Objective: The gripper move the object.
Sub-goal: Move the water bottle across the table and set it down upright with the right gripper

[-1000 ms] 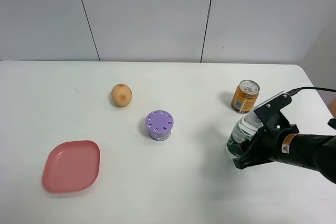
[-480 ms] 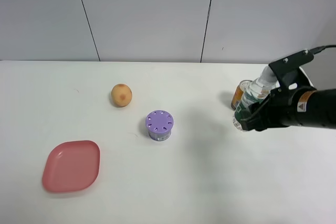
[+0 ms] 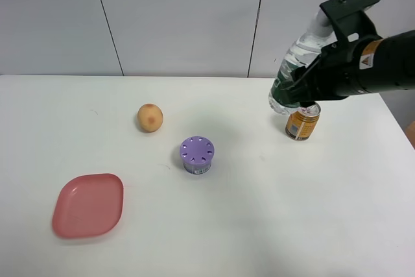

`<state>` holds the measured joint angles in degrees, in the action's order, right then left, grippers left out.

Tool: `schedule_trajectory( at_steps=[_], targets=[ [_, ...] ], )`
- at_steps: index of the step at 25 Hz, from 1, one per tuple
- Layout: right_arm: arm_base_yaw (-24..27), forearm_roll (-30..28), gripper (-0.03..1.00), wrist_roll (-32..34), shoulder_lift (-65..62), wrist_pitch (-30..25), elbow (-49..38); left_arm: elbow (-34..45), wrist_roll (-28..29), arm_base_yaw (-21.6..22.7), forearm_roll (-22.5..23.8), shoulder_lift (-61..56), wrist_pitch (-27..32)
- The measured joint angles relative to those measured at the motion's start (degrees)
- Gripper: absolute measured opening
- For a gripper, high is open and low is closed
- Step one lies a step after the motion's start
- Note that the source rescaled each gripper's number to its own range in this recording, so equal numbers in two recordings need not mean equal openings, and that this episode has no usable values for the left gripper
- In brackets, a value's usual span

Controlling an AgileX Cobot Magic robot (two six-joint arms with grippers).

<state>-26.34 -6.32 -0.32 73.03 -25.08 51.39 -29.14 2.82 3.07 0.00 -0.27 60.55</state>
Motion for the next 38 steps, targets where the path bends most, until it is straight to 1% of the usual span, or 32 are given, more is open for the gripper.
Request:
schedule_trajectory(
  at_steps=[5, 8, 11, 14, 17, 19, 22, 26, 30, 35, 38],
  targets=[
    [-0.2, 0.0, 0.00, 0.0, 13.3, 0.3, 7.4, 0.0, 0.0, 0.0, 0.0, 0.0, 0.0],
    [-1.0, 0.0, 0.00, 0.0, 21.8, 0.9, 14.5, 0.0, 0.0, 0.0, 0.0, 0.0, 0.0],
    [-3.0, 0.0, 0.00, -0.9, 29.9, 1.3, 22.1, 0.0, 0.0, 0.0, 0.0, 0.0, 0.0],
    [-5.4, 0.4, 0.00, -3.5, 37.8, 1.5, 30.0, 0.0, 0.0, 0.0, 0.0, 0.0, 0.0],
    [-7.4, 3.2, 0.00, -6.6, 43.6, 1.5, 36.8, 0.0, 0.0, 0.0, 0.0, 0.0, 0.0],
    [-8.8, 5.2, 0.00, -8.9, 46.1, 1.2, 40.3, 0.0, 0.0, 0.0, 0.0, 0.0, 0.0],
    [-11.5, 6.7, 0.00, -12.3, 48.5, 0.1, 45.1, 0.0, 0.0, 0.0, 0.0, 0.0, 0.0],
    [-16.4, 7.3, 0.00, -16.9, 49.7, -2.4, 49.6, 0.0, 0.0, 0.0, 0.0, 0.0, 0.0],
    [-20.3, 8.7, 0.00, -18.8, 50.4, -3.3, 50.4, 0.0, 0.0, 0.0, 0.0, 0.0, 0.0],
    [-22.9, 10.1, 0.00, -19.9, 53.2, -3.3, 50.5, 0.0, 0.0, 0.0, 0.0, 0.0, 0.0],
    [-23.9, 10.9, 0.00, -20.8, 55.4, -2.2, 50.5, 0.0, 0.0, 0.0, 0.0, 0.0, 0.0]
  ],
)
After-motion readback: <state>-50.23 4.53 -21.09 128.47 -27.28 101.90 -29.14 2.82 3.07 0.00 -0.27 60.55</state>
